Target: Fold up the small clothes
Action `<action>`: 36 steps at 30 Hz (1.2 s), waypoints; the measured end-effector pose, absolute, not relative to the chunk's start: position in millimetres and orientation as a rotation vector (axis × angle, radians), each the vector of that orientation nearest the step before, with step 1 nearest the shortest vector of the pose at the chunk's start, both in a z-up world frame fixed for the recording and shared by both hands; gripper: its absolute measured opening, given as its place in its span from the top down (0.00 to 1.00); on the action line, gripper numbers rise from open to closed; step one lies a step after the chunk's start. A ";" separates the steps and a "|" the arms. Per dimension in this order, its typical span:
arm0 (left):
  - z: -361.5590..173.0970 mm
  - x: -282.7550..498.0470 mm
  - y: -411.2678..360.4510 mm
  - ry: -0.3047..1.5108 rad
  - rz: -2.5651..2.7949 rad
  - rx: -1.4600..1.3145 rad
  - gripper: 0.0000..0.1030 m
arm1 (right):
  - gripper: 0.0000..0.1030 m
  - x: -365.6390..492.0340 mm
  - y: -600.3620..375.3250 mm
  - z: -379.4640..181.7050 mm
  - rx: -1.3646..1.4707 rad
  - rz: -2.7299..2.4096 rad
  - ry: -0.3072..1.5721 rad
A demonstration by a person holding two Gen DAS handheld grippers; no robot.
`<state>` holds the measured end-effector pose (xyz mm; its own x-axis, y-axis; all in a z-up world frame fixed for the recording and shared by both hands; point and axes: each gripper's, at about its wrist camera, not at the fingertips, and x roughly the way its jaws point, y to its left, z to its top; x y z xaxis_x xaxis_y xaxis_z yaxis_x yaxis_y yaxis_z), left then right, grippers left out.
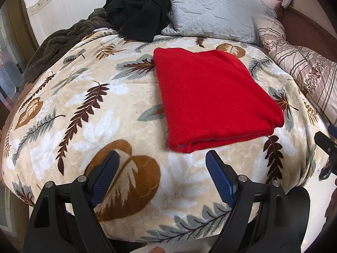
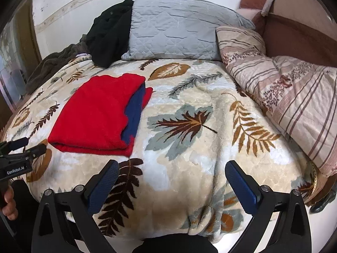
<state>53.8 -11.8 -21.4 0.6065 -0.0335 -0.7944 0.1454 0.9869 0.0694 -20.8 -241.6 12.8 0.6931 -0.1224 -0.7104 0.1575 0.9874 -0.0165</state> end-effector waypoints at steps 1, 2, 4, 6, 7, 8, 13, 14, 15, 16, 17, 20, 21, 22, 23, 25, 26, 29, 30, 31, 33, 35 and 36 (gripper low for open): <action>-21.8 54.4 -11.4 0.918 -0.104 0.128 0.17 | 0.01 -20.8 -242.2 11.8 0.055 -0.156 0.794; -22.0 54.4 -11.6 0.919 -0.103 0.127 0.17 | 0.01 -20.7 -242.1 10.8 0.058 -0.154 0.800; -22.1 54.5 -11.5 0.919 -0.101 0.126 0.17 | 0.01 -20.1 -241.7 8.9 0.051 -0.152 0.806; -22.5 54.6 -11.7 0.921 -0.102 0.126 0.17 | 0.01 -19.9 -241.7 8.1 0.051 -0.155 0.807; -22.4 54.7 -11.7 0.922 -0.102 0.127 0.17 | 0.01 -20.0 -242.0 8.2 0.055 -0.153 0.805; -22.9 54.5 -12.2 0.923 -0.101 0.128 0.17 | 0.01 -19.8 -242.5 8.3 0.061 -0.149 0.805; -23.2 53.8 -13.8 0.923 -0.098 0.135 0.17 | 0.01 -19.3 -242.0 10.7 0.053 -0.148 0.795; -23.6 53.7 -14.3 0.924 -0.098 0.136 0.17 | 0.01 -19.4 -241.9 11.5 0.050 -0.146 0.790; -23.4 53.6 -14.4 0.925 -0.100 0.135 0.17 | 0.01 -19.1 -242.2 11.9 0.048 -0.141 0.792; -23.4 53.6 -14.0 0.923 -0.098 0.134 0.17 | 0.01 -18.8 -242.7 12.5 0.045 -0.142 0.792; -23.5 53.7 -13.7 0.923 -0.096 0.133 0.17 | 0.01 -19.5 -243.1 13.6 0.041 -0.144 0.787; -24.5 53.6 -13.9 0.928 -0.094 0.132 0.17 | 0.01 -20.0 -245.4 14.4 0.039 -0.143 0.786; -24.9 53.1 -14.0 0.930 -0.092 0.133 0.17 | 0.01 -20.4 -246.5 14.5 0.038 -0.143 0.789; -25.2 52.8 -14.2 0.933 -0.092 0.135 0.17 | 0.01 -20.6 -247.5 14.5 0.036 -0.145 0.792; -25.3 52.5 -14.2 0.934 -0.094 0.137 0.17 | 0.01 -21.0 -248.1 14.5 0.033 -0.148 0.794; -25.4 51.0 -13.6 0.929 -0.089 0.142 0.17 | 0.01 -23.6 -249.3 15.5 0.036 -0.154 0.788; -25.6 50.5 -13.1 0.929 -0.089 0.142 0.17 | 0.01 -24.8 -249.8 16.0 0.041 -0.156 0.785; -25.9 47.8 -12.5 0.931 -0.095 0.141 0.17 | 0.01 -28.5 -251.3 17.4 0.059 -0.159 0.780; -25.8 47.1 -12.6 0.930 -0.095 0.142 0.17 | 0.01 -29.2 -251.3 18.2 0.059 -0.159 0.780; -25.5 45.7 -12.9 0.929 -0.097 0.142 0.17 | 0.01 -30.3 -250.5 19.7 0.056 -0.160 0.777; -25.0 44.5 -12.9 0.926 -0.099 0.144 0.17 | 0.01 -33.3 -248.0 23.5 0.043 -0.161 0.766; -23.7 42.0 -12.8 0.922 -0.101 0.147 0.17 | 0.01 -35.6 -246.0 27.1 0.026 -0.168 0.757; -23.0 40.9 -12.6 0.919 -0.103 0.150 0.17 | 0.01 -35.9 -245.6 27.9 0.020 -0.170 0.755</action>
